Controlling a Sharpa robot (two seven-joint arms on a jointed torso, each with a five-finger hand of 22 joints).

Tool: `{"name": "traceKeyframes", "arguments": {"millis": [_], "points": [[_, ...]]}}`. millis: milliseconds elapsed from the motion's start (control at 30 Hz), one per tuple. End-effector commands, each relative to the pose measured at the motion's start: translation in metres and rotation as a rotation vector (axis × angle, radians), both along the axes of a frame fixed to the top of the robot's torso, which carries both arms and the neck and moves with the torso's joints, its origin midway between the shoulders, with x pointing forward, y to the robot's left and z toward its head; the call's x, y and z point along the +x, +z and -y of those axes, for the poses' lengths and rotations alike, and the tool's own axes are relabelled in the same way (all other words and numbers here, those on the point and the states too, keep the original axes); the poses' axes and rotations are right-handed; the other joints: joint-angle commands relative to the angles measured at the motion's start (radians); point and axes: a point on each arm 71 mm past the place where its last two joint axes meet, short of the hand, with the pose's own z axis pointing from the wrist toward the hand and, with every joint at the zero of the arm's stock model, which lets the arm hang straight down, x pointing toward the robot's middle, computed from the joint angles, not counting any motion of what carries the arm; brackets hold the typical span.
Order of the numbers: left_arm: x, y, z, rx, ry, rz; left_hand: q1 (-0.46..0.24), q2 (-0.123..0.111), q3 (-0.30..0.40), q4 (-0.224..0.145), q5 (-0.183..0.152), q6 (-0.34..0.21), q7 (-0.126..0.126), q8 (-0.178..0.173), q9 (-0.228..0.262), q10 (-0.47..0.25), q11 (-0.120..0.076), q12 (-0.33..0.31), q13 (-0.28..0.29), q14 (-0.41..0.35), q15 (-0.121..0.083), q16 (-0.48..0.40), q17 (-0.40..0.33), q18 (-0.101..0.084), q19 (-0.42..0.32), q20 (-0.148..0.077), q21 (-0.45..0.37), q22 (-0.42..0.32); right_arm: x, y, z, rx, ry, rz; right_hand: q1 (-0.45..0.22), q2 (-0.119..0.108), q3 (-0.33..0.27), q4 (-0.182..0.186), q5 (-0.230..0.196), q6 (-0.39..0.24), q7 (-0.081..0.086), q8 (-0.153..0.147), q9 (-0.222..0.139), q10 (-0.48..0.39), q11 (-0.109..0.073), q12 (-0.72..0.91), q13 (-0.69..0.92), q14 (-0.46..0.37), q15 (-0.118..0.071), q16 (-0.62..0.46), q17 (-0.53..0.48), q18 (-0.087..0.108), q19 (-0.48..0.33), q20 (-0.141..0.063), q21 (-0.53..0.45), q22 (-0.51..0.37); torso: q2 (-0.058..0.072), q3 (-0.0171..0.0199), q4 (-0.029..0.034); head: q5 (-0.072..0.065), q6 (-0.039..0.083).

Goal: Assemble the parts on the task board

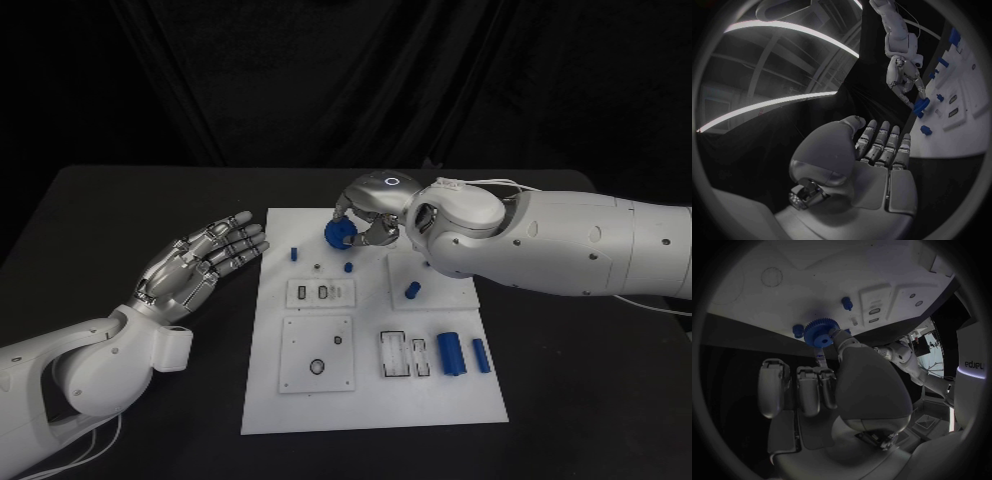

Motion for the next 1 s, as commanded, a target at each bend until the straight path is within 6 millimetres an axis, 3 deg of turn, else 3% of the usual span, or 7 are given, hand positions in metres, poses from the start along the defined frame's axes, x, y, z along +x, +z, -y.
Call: {"name": "traceKeyframes", "arguments": {"millis": [33,400,533,1000], "points": [[-0.0006,0.0044,-0.0001,-0.047,0.007,0.043,-0.012,-0.003,0.006,0.001,-0.005,0.004,0.040,0.005,0.002,0.003,0.006,0.006,0.002,0.000,0.005,0.006,0.001,-0.013,0.003,0.000,0.004,-0.001,0.0017,-0.0022,-0.0013,-0.015,0.004,-0.004,-0.007,0.005,0.004,0.001,-0.009,0.018,-0.026,0.125,0.261,0.106,0.002,0.003,0.263,0.104,-0.001,0.003,0.263,-0.007,0.000,0.002,-0.005,0.145,0.000,-0.0002,-0.0011,0.001,0.000],[-0.0002,0.0041,0.0007,-0.047,0.002,0.042,-0.012,-0.003,0.006,0.001,-0.005,0.004,0.040,0.005,0.002,0.003,0.006,0.006,0.002,0.000,0.005,0.006,0.001,-0.013,0.003,0.000,0.004,-0.001,0.0043,-0.0083,-0.0061,-0.044,0.000,-0.031,-0.004,0.002,0.022,-0.004,-0.011,-0.044,-0.004,0.069,0.237,0.106,0.015,0.003,0.263,0.104,0.012,0.003,0.263,-0.003,-0.011,0.014,-0.021,0.137,0.000,-0.0001,-0.0023,0.002,-0.005],[-0.0001,0.0040,0.0007,-0.046,0.002,0.041,-0.013,-0.003,0.007,0.001,-0.006,0.003,0.040,0.004,0.002,0.004,0.006,0.006,0.002,0.001,0.006,0.008,0.001,-0.013,0.003,0.000,0.004,-0.001,0.0050,-0.0096,-0.0055,-0.051,-0.006,-0.038,-0.001,-0.004,0.037,-0.009,-0.006,-0.076,0.002,0.027,0.214,0.106,0.014,0.003,0.263,0.104,0.010,0.003,0.263,0.001,-0.019,0.015,-0.034,0.130,0.000,0.0005,-0.0019,0.003,-0.006],[0.0008,0.0035,0.0007,-0.045,-0.001,0.039,-0.014,-0.004,0.009,0.001,-0.006,0.002,0.040,0.004,0.001,0.004,0.006,0.007,0.002,0.002,0.006,0.009,0.001,-0.014,0.003,0.000,0.004,-0.001,0.0048,-0.0116,-0.0036,-0.058,-0.017,-0.047,0.001,-0.012,0.056,-0.018,-0.008,-0.110,0.004,-0.018,0.185,0.106,0.012,0.003,0.263,0.104,0.010,0.003,0.263,0.007,-0.034,0.014,-0.057,0.118,0.000,-0.0001,-0.0010,0.002,-0.007]]}}
